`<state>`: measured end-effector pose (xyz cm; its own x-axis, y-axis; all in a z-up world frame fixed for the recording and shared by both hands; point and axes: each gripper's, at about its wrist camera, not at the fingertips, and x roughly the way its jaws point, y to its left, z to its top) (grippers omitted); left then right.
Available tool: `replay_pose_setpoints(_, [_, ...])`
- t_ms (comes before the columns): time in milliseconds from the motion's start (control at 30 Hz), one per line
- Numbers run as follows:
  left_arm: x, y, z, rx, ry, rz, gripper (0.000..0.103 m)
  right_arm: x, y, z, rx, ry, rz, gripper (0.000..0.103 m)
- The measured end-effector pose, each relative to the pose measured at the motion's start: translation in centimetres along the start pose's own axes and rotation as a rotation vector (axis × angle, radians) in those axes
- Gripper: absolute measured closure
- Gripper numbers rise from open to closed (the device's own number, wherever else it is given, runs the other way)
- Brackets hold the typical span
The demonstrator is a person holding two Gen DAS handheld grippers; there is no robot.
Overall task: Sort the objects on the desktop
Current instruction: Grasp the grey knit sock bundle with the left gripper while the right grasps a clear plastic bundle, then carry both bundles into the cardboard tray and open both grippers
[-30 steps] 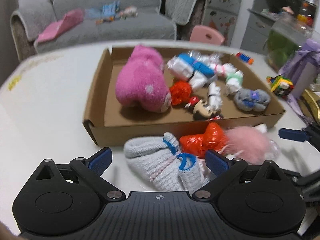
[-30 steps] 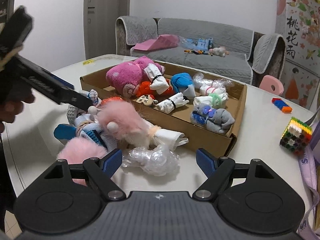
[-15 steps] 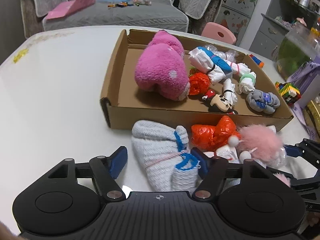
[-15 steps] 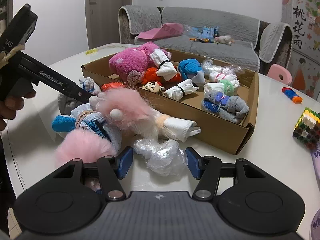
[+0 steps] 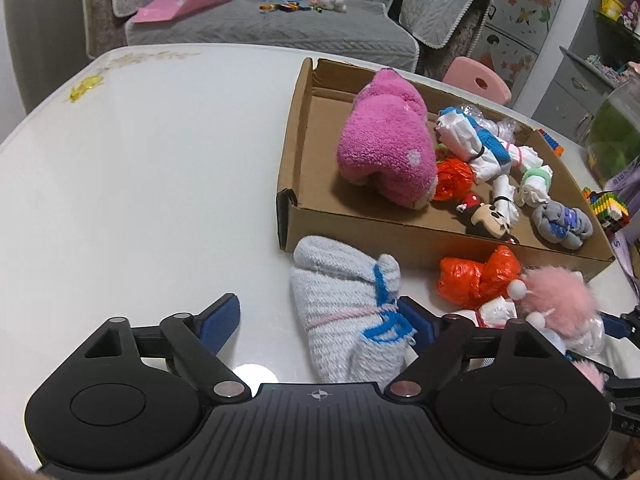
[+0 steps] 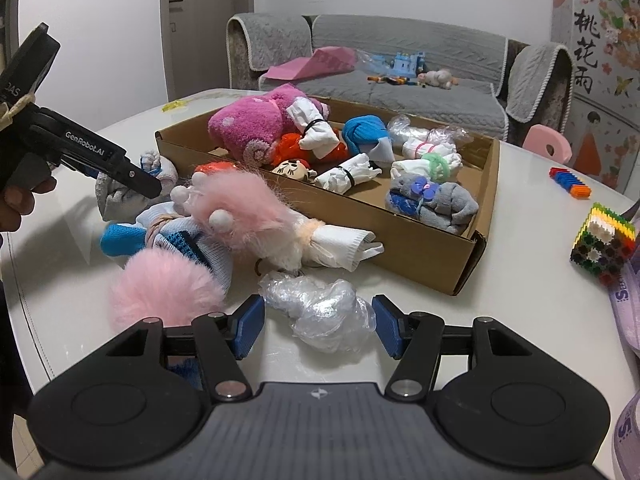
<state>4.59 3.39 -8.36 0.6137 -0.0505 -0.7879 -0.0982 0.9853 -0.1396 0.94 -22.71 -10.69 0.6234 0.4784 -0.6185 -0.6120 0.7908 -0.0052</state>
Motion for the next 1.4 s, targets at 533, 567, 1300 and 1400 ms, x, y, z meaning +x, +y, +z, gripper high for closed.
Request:
replay_pose_setpoints(533, [0.2, -2.7, -1.1, 0.155, -0.042, 0.073, 0.045, 0.1, -0.1, 0.0, 0.000, 0.000, 0.018, 0.055])
replay_pose_setpoints(567, [0.0, -2.6, -1.2, 0.159, -0.041, 0.072, 0.046, 0.1, -0.1, 0.0, 0.001, 0.000, 0.021, 0.056])
replay_pose_setpoints(1300, [-14.4, 1.8, -0.7, 0.080, -0.289, 0.055, 0.048, -4.1, -4.4, 0.0, 0.158, -0.124, 0.017, 0.058])
replay_pose_setpoints(1400, [-14.4, 2.6, -0.1, 0.053, -0.285, 0.055, 0.048, -4.7, -5.4, 0.4, 0.171, -0.132, 0.009, 0.058])
